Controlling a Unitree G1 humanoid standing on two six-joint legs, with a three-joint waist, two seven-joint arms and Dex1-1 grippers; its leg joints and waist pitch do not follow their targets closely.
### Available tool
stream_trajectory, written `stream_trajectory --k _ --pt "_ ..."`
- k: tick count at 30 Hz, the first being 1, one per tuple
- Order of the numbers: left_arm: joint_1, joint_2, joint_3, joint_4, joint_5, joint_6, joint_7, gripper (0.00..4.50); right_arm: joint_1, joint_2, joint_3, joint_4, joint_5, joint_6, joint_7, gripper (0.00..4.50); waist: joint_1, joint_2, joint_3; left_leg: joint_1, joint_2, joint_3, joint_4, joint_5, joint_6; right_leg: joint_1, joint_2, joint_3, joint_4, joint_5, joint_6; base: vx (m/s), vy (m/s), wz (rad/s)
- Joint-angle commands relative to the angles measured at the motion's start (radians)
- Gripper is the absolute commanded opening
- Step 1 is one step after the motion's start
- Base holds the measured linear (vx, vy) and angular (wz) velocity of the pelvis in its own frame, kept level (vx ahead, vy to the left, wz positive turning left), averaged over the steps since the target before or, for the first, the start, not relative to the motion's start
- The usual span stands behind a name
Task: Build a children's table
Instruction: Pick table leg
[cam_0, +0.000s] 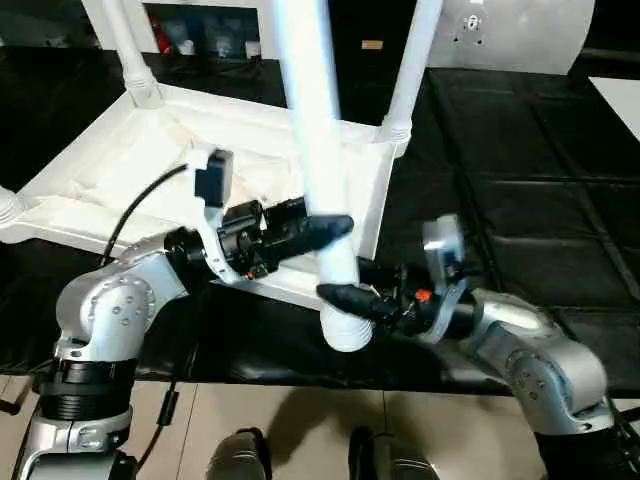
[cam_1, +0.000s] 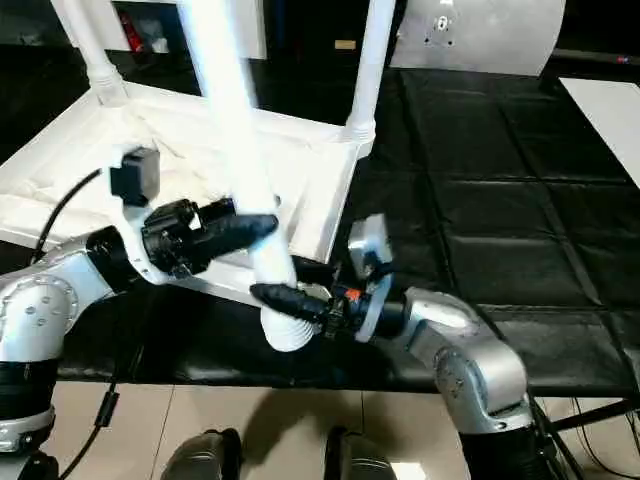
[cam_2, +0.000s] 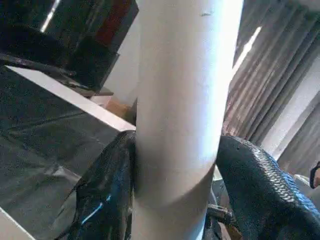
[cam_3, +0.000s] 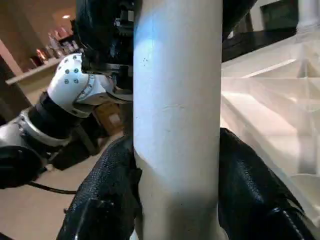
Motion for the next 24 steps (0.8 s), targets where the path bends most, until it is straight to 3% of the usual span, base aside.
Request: stream_trajectory --k 1,7,10,13,24 --pt "0.003 0.007 -0.017 -0.015 0.004 -0.005 -0.03 2.9 0.01 -0.005 0.003 0.019 -0.026 -0.02 -0.002 1.88 -0.002 -0.001 -0.085 0.02 0.036 -0.013 -0.072 -0.231 0.026 0.059 -0.078 0.05 -0.097 -0.512 -0.096 0.0 0.0 0.0" --pt "0.004 0.012 -0.024 -0.002 0.014 -0.027 -0.051 2.9 0.009 0.001 0.011 0.052 -0.042 -0.071 -0.006 1.88 -0.006 -0.002 -0.082 0.021 0.035 -0.014 -0.074 -0.242 0.029 0.058 -0.077 0.05 -0.1 -0.527 -0.095 0.0 0.0 0.0" --pt "0.015 0.025 -0.056 0.0 0.068 -0.074 -0.058 2.2 0.004 -0.002 0.023 0.073 -0.059 -0.093 -0.003 1.88 -0.009 -0.001 -0.082 0.023 0.037 -0.016 -0.076 -0.256 0.031 0.058 -0.076 0.05 -0.1 -0.527 -0.097 0.0 0.0 0.0" --pt "0.015 0.029 -0.088 0.011 0.157 -0.158 -0.043 2.2 -0.005 0.001 0.036 0.102 -0.087 -0.125 -0.01 1.88 -0.011 -0.002 -0.083 0.022 0.039 -0.017 -0.079 -0.254 0.03 0.06 -0.078 0.051 -0.102 -0.525 -0.092 0.0 0.0 0.0" --pt "0.042 0.01 -0.073 -0.003 0.161 -0.2 -0.029 2.2 -0.042 0.037 0.029 0.171 -0.101 -0.183 -0.038 1.88 -0.019 -0.002 -0.084 0.022 0.04 -0.014 -0.077 -0.248 0.037 0.062 -0.079 0.052 -0.095 -0.472 -0.134 0.0 0.0 0.0"
